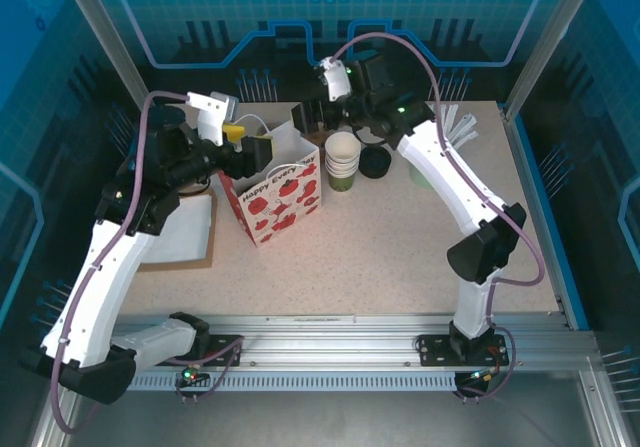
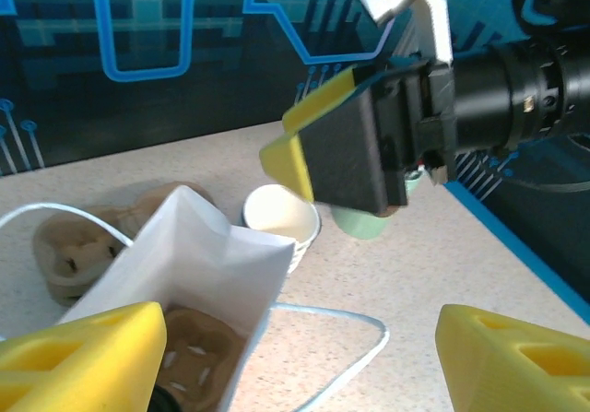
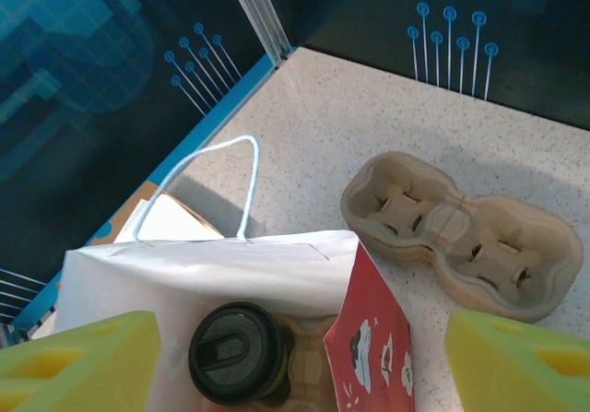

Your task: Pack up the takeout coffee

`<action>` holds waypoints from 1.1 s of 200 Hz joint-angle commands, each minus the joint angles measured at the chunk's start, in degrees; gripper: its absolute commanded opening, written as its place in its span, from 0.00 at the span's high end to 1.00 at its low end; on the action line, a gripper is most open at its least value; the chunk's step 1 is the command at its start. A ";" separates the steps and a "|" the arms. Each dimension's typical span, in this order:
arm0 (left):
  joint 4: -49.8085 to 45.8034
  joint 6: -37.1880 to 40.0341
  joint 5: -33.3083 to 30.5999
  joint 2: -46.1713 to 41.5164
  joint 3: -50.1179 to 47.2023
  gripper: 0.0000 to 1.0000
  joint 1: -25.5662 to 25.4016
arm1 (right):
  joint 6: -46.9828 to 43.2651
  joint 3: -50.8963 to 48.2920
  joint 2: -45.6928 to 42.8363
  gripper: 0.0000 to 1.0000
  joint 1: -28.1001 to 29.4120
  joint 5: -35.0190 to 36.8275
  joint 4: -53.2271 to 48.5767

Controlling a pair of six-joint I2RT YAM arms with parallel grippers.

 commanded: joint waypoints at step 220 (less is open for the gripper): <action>16.27 -6.99 -1.87 2.47 -9.25 0.24 -21.33 | -10.98 -29.28 -10.29 0.51 -27.01 17.98 0.37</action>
